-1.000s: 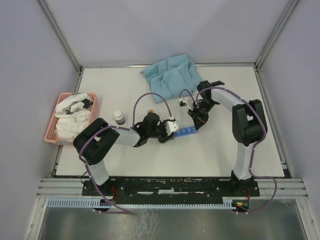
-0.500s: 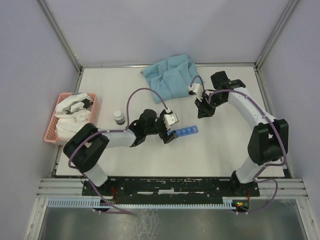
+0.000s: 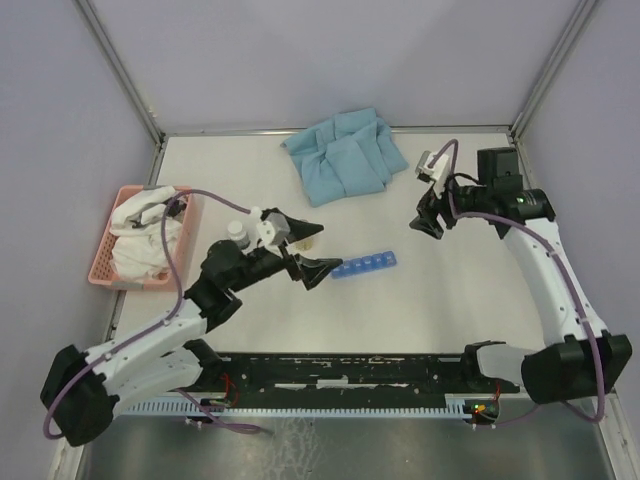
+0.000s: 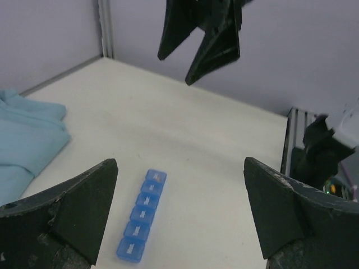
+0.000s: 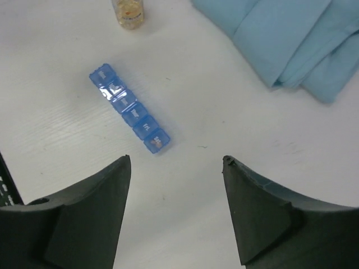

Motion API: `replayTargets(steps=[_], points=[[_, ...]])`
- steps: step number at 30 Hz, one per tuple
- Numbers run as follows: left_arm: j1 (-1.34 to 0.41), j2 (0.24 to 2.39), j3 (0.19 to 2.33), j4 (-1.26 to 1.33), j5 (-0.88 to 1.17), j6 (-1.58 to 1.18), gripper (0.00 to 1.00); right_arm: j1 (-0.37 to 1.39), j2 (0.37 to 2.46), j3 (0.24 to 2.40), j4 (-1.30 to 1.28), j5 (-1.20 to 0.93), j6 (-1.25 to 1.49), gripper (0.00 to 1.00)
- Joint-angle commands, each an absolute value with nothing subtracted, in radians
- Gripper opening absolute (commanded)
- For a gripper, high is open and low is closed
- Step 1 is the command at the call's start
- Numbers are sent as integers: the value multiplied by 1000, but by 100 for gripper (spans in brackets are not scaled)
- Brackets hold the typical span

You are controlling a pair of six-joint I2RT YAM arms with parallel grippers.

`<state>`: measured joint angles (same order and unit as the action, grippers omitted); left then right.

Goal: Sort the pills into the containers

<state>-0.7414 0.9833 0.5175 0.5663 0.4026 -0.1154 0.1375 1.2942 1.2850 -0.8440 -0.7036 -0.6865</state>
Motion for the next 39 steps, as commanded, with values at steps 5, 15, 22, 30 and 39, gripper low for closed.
replayTargets(steps=[5, 15, 22, 30, 39], points=[[-691, 709, 661, 289, 126, -454, 99, 65, 1054, 1291, -615, -667, -298, 100], [-688, 664, 976, -30, 96, -518, 99, 66, 920, 1540, -721, -611, -9, 100], [-687, 624, 1093, -135, 49, -509, 100, 66, 922, 1683, -761, -519, 179, 100], [-687, 635, 1135, -154, 87, -499, 100, 66, 920, 1745, -804, -482, 217, 100], [-687, 598, 1114, -151, 84, -488, 99, 65, 905, 1739, -809, -489, 197, 100]])
